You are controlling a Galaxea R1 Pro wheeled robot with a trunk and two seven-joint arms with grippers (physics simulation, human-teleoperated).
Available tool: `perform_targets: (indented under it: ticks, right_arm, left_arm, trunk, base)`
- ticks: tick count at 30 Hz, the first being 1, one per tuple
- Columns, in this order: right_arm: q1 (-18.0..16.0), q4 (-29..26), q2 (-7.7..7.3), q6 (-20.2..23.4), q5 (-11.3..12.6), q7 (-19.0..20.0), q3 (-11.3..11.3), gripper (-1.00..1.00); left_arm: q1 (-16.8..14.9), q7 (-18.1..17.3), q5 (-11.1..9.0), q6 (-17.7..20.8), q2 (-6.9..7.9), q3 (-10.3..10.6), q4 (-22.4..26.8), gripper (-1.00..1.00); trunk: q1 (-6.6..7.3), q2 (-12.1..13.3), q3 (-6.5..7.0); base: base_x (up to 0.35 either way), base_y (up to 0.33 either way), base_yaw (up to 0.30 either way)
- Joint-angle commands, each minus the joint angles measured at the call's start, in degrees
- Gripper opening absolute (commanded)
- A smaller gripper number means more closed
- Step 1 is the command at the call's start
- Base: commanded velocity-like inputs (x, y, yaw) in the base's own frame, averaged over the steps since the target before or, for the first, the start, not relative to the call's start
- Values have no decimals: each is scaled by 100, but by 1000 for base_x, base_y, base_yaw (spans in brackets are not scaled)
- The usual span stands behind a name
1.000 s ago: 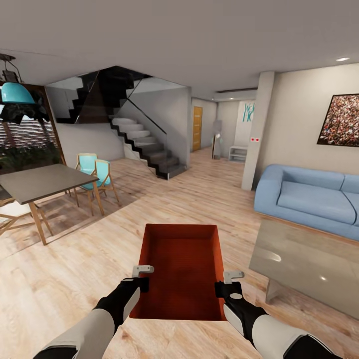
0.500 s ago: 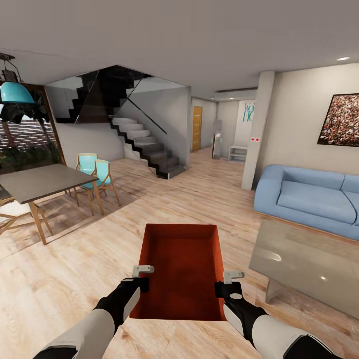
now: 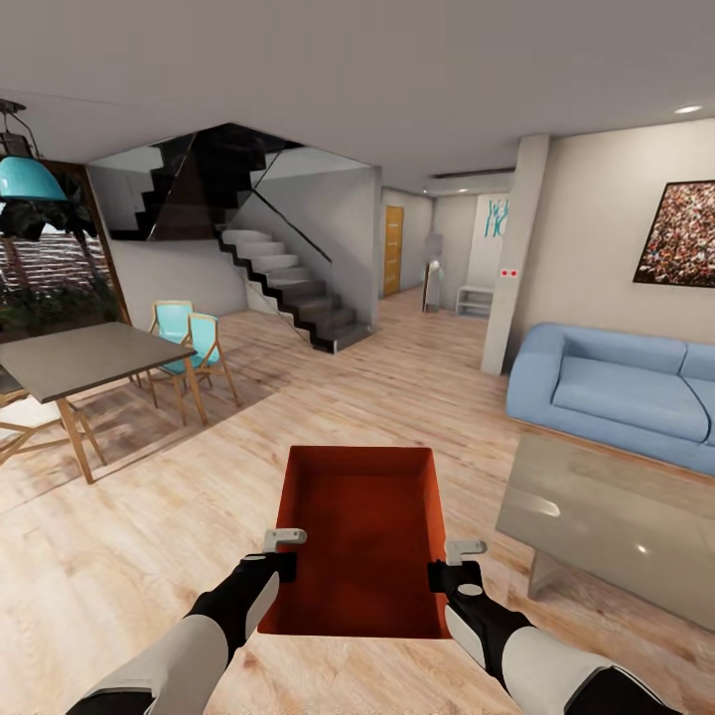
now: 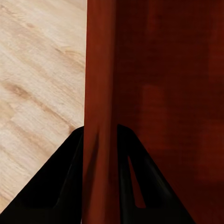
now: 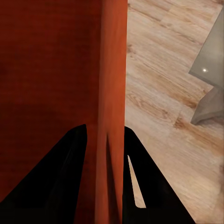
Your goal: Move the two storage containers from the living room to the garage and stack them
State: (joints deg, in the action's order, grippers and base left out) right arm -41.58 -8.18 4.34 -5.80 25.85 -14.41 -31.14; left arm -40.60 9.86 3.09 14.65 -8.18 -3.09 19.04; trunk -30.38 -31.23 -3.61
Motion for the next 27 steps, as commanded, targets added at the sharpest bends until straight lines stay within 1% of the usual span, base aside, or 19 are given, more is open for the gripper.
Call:
perform_targets:
  ticks: [1,15,22,27]
  right_arm:
    - [-8,-17,5,-44,-30,-129,66,-100]
    - [-8,-17,5,-46,-28,-133,73,-100]
    - [-8,-17,5,-59,-28,-142,81,-100]
    - [-8,-17,5,-62,-30,-149,82,-100]
  left_arm:
    - [0,33,130,50,-43,-127,-2,-100]
    - [0,33,130,48,-43,-124,3,-100]
    - [0,33,130,49,-43,-126,3,-100]
    - [0,34,130,52,-43,-126,3,-100]
  trunk:
    - [-2,-11,-21]
    - [-2,-11,-140]
    - [-2,-11,-142]
    - [-2,-11,-108]
  base:
    - [0,0,0]
    - [0,0,0]
    - [0,0,0]
    - [0,0,0]
